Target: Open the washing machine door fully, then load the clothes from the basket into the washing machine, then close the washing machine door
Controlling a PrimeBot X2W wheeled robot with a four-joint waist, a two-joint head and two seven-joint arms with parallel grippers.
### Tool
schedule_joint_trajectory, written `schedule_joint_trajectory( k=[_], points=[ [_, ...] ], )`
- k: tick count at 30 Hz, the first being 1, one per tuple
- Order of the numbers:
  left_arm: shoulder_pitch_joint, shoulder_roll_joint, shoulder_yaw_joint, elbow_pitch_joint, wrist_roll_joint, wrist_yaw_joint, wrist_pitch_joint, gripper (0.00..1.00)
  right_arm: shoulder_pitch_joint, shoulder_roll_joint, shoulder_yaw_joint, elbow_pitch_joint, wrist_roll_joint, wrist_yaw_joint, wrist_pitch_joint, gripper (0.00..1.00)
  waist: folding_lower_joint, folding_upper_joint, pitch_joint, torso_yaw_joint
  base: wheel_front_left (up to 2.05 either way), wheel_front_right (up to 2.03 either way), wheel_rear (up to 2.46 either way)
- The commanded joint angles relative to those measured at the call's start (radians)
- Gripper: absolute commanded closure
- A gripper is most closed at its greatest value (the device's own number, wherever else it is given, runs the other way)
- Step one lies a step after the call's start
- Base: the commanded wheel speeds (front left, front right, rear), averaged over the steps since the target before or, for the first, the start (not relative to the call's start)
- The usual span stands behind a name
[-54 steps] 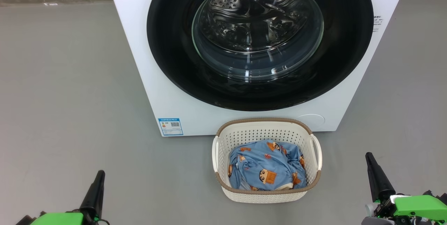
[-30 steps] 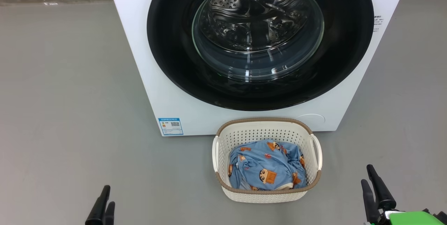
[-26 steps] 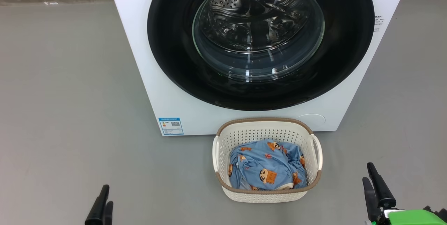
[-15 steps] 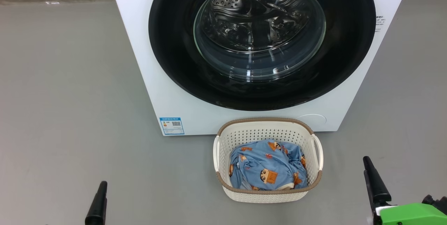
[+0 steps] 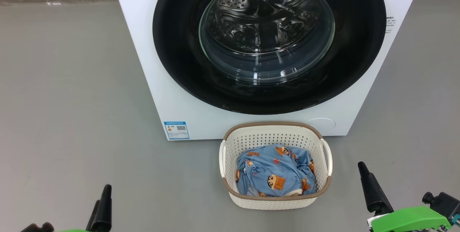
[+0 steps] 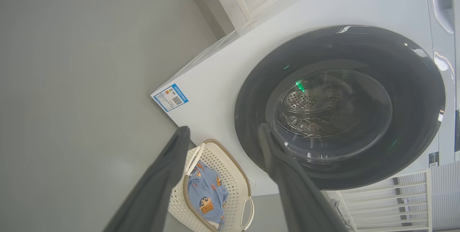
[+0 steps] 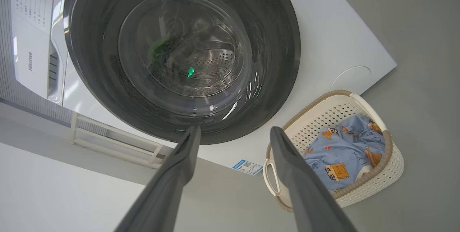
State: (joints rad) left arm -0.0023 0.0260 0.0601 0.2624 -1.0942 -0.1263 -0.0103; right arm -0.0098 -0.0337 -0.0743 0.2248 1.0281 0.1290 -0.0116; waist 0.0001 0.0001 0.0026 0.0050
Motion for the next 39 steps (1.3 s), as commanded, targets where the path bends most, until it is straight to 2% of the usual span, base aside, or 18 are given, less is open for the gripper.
schedule_joint_trajectory(
  k=[1,14,39],
  points=[
    [-0.010,0.023,0.009,-0.031,0.032,0.002,-0.011,0.00,-0.017,-0.012,0.015,-0.028,-0.039,0.001,-0.011,0.00,-0.0001,-0.0001,-0.001,-0.001,0.00,0.00,0.00],
    [0.012,0.042,0.005,-0.024,0.199,0.013,-0.049,0.00,-0.005,-0.023,0.024,-0.004,-0.218,0.001,-0.049,0.00,-0.0001,-0.0001,-0.006,-0.006,0.00,0.00,0.00],
    [0.042,0.083,-0.009,-0.061,0.499,0.030,-0.119,0.00,0.010,-0.026,0.037,-0.035,-0.542,0.001,-0.119,0.00,-0.0001,-0.0001,0.003,-0.012,0.00,0.00,0.00]
  ],
)
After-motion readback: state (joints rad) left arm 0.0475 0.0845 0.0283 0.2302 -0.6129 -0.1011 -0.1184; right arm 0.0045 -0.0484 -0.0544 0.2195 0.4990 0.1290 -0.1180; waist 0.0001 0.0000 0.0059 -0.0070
